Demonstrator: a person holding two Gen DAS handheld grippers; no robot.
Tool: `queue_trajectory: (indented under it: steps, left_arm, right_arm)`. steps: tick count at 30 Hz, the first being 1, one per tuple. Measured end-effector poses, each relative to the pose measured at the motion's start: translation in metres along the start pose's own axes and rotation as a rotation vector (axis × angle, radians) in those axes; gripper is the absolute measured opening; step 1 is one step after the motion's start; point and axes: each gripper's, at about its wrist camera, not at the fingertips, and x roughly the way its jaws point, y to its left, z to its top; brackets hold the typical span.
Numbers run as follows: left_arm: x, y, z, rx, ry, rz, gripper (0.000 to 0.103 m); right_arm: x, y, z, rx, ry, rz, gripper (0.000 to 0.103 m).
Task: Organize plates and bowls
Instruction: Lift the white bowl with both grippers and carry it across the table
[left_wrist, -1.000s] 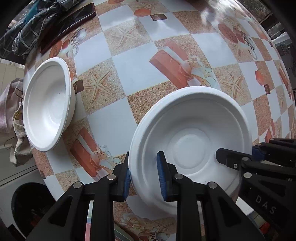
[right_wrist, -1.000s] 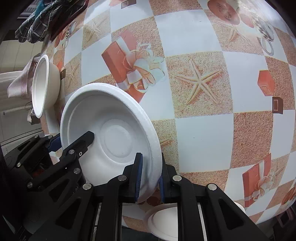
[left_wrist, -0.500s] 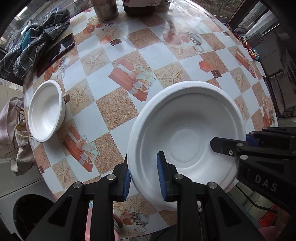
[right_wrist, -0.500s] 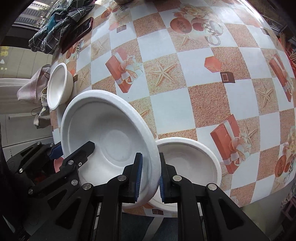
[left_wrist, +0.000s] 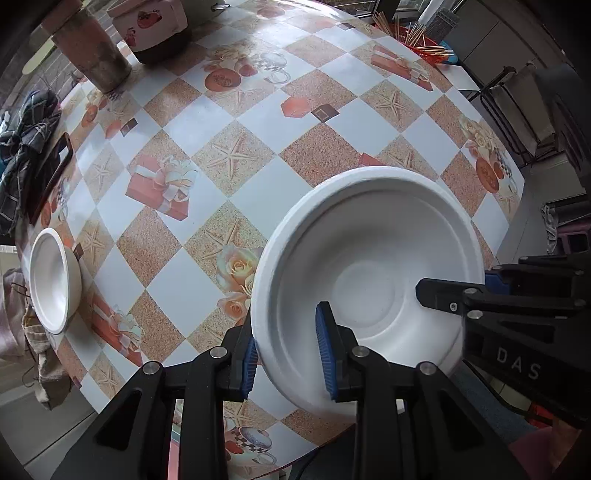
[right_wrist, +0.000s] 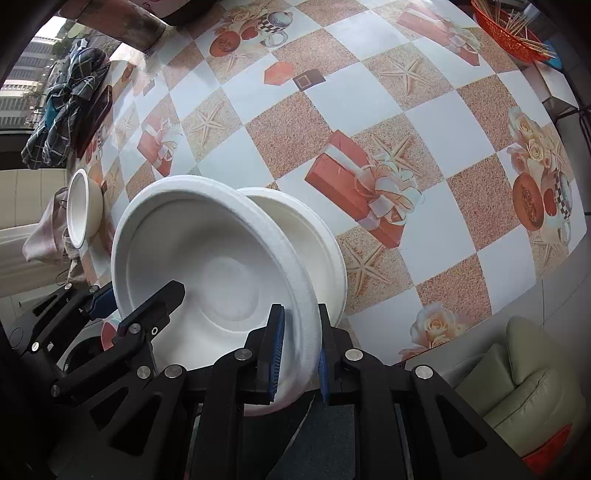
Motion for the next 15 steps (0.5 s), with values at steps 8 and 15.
queue_trajectory:
  steps: [8,15]
  left_arm:
    - [0.009,-0.005,-0.002,0.006,0.014,-0.005,0.030]
    - [0.005,-0.005,-0.003,-0.003,-0.009,-0.028,0.038]
  right_arm:
    - [-0.002,-0.007,-0.005,-0.001,-0.015,-0.031,0.019]
    - [-0.004,-0.011,-0.006,0.002,-0.026,-0.040,0.019]
